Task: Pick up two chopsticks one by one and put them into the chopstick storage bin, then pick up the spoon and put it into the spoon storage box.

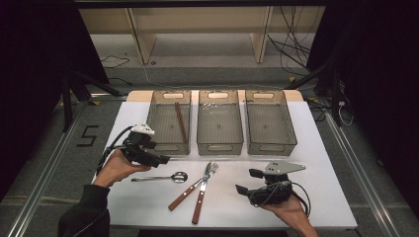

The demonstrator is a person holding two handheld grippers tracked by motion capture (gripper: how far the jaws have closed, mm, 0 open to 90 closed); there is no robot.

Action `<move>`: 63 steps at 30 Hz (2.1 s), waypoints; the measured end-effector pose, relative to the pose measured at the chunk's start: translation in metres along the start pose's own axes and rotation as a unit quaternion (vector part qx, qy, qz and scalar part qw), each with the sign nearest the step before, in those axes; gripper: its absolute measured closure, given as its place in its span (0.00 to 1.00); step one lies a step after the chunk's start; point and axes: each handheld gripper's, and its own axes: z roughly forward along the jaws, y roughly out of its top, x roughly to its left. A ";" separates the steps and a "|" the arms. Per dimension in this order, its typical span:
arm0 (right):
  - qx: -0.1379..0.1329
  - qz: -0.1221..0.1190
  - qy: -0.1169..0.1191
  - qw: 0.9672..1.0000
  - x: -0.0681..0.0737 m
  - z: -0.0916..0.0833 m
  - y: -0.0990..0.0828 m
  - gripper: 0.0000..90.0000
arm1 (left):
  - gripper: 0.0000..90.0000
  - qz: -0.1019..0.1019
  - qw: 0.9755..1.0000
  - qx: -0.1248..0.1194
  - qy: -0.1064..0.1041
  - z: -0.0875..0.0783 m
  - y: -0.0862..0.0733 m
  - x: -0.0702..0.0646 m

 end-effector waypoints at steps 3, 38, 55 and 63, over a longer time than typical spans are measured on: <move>-0.005 0.003 -0.004 1.000 -0.002 -0.002 -0.001 0.28 | 0.22 0.013 1.000 0.014 0.007 0.003 -0.002 -0.002; -0.013 0.009 -0.015 1.000 -0.004 -0.008 -0.009 0.28 | 0.23 0.098 0.980 0.174 0.023 0.044 -0.026 -0.006; -0.010 0.003 -0.011 1.000 -0.004 -0.006 -0.008 0.28 | 0.47 0.150 0.963 0.222 0.011 0.053 -0.030 -0.008; -0.008 0.001 -0.010 1.000 -0.003 -0.005 -0.008 0.29 | 0.61 0.159 0.956 0.247 -0.001 0.057 -0.031 -0.006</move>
